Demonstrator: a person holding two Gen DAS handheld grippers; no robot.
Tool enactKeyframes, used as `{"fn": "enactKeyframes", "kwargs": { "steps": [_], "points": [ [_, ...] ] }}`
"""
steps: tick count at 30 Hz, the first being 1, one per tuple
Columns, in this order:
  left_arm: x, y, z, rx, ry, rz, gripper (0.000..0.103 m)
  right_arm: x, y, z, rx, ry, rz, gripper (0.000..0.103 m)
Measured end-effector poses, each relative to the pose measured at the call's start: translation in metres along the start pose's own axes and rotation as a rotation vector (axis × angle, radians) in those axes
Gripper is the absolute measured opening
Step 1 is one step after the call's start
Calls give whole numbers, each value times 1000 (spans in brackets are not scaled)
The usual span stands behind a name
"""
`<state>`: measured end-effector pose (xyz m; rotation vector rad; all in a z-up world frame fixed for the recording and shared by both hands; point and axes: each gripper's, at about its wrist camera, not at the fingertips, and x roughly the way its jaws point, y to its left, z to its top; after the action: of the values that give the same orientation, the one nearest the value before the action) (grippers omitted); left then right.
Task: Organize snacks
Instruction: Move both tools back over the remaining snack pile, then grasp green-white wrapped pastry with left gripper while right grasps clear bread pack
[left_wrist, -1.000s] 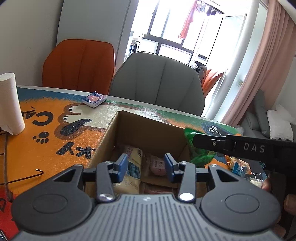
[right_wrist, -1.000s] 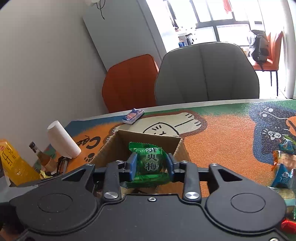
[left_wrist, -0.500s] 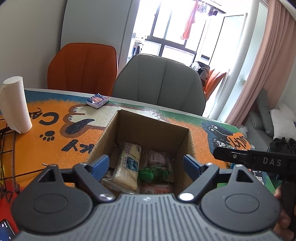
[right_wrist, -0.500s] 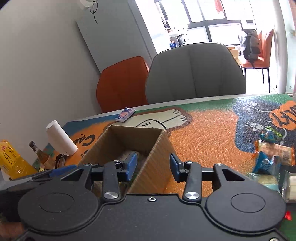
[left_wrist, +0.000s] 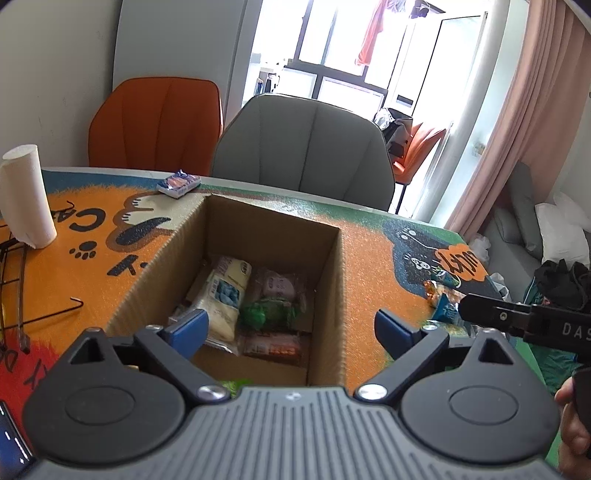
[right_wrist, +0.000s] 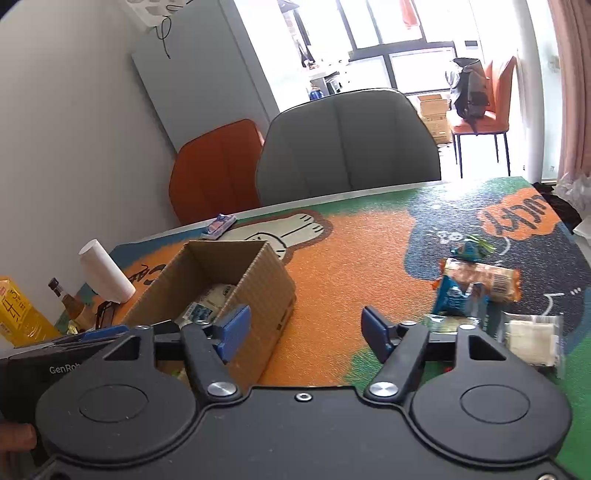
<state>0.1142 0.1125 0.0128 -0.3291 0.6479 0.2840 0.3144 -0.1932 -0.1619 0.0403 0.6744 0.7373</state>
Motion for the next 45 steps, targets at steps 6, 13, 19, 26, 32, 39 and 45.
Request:
{"fn": "enactKeyframes", "kwargs": {
  "steps": [6, 13, 19, 26, 32, 39, 45],
  "points": [
    [-2, -19, -5, 12, 10, -10, 97, -18, -20, -4, 23, 2, -20, 93],
    [-2, -50, -9, 57, 17, -60, 97, -42, -45, -4, 52, -22, -65, 103],
    [8, -74, -13, 80, 36, -101, 97, -53, -71, -8, 88, -28, -116, 103],
    [23, -96, -18, 97, 46, -147, 97, -58, -102, -14, 131, -27, -159, 103],
    [40, -109, -21, 99, 68, -156, 97, -55, -123, -20, 163, -17, -183, 103],
    [66, -123, -23, 86, 107, -167, 97, -40, -142, -25, 189, 1, -208, 103],
    [92, -139, -23, 90, 135, -167, 95, -27, -158, -28, 202, 14, -215, 102]
  ]
}}
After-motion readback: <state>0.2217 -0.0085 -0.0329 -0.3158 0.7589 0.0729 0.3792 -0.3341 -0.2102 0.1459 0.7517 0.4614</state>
